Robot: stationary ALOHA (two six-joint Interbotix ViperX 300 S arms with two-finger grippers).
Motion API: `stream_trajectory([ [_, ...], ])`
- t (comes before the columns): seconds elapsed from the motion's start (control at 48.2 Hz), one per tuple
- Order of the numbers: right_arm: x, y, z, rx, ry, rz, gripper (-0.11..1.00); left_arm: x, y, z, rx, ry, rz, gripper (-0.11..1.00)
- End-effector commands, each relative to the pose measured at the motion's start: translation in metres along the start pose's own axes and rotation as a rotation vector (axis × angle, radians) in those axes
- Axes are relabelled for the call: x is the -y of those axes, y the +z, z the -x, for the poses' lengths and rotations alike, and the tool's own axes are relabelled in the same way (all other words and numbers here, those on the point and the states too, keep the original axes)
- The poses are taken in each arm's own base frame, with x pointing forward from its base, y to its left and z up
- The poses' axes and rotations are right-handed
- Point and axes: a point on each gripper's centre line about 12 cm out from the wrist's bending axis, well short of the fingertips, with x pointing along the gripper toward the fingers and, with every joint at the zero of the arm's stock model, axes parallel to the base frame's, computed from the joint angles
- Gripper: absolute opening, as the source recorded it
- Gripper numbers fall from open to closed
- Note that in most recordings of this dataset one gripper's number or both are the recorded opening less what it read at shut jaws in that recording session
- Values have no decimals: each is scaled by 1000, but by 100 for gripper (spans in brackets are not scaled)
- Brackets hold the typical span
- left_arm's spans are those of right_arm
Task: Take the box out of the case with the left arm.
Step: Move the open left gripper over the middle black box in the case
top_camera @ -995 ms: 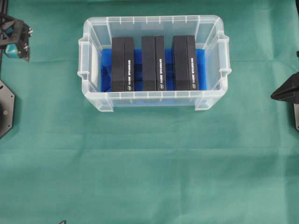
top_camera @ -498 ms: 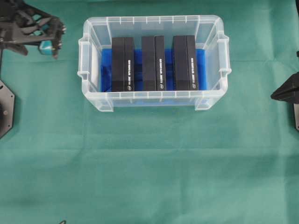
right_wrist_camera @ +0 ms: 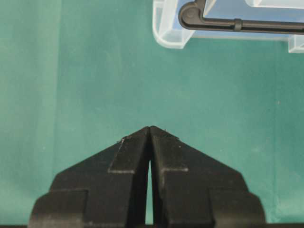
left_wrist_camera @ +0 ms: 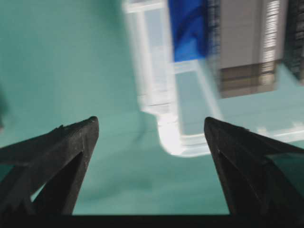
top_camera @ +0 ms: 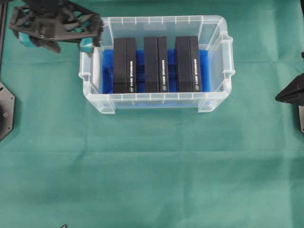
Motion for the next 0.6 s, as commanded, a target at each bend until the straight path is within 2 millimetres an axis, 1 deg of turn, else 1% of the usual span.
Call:
stream_trajectory([
  [0.0, 0, 9, 5, 23, 0, -4, 2, 16, -2, 10, 17, -38, -13, 98],
  [0.228, 0, 8, 4, 20, 0, -4, 2, 53, -1, 4, 17, -53, -29, 98],
  [0.477, -1, 8, 4, 17, 1, -2, 2, 93, 10, -8, 25, -79, -42, 98],
  [0.581, 0, 8, 4, 20, 0, -4, 2, 105, 16, -13, 27, -83, -40, 98],
])
